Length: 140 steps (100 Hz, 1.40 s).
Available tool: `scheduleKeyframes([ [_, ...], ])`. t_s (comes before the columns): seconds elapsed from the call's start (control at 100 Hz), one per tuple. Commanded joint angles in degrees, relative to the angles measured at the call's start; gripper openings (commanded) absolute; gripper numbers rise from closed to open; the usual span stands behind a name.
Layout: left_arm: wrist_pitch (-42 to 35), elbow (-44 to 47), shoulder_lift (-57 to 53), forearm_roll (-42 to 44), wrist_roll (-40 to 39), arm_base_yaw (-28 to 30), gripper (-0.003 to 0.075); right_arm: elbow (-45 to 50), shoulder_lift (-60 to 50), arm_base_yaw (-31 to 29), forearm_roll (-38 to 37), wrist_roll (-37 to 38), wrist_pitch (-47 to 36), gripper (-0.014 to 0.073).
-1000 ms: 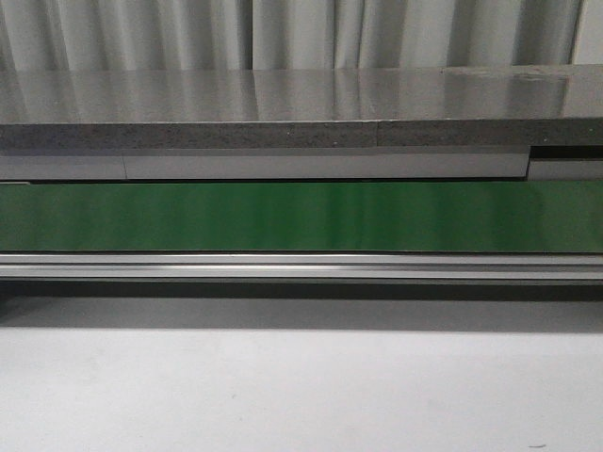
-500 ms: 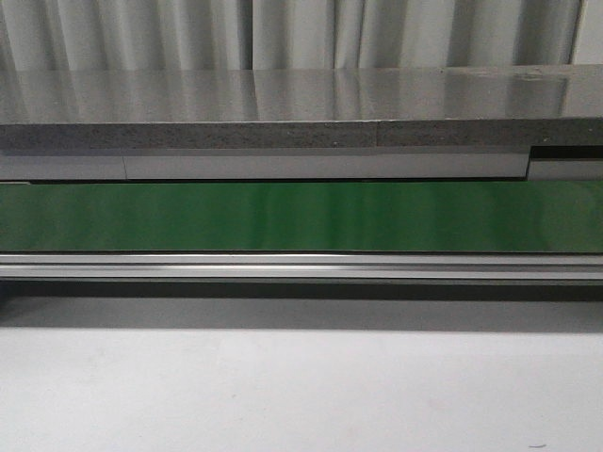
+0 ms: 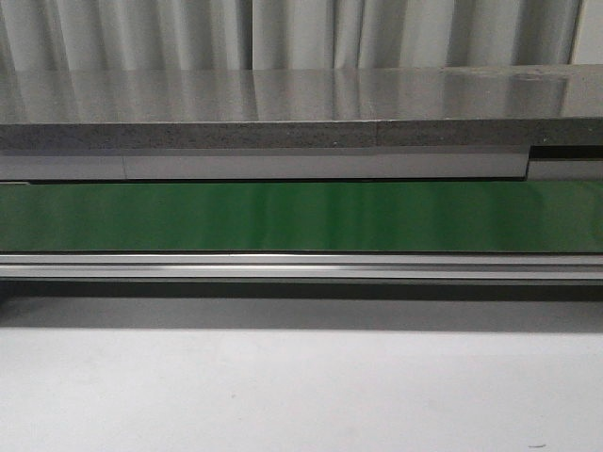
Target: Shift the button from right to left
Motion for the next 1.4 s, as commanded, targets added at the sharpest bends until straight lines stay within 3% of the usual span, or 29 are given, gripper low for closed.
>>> scheduleKeyframes([
  [0.0, -5.1, 2.4, -2.1, -0.5, -0.6, 0.1, 0.0005, -1.3, 0.4, -0.1, 0.6, -0.2, -4.2, -0.0068],
  [0.81, -5.1, 2.4, -2.1, -0.5, -0.6, 0.1, 0.0005, -1.3, 0.4, 0.0, -0.8, 0.0, -6.1, -0.0068],
  [0.89, -5.1, 2.4, -2.1, -0.5, -0.6, 0.1, 0.0005, -1.3, 0.2, 0.0, -4.0, 3.4, -6.9, -0.0068],
  [1.13, -5.1, 2.4, -2.1, -0.5, -0.6, 0.1, 0.0005, 4.3, -3.4, 0.0, -20.1, 24.9, -13.5, -0.0068],
  [1.39, -5.1, 2.4, -2.1, -0.5, -0.6, 0.1, 0.0005, 13.8, -12.2, 0.0, -21.1, 26.4, -17.6, -0.0068],
])
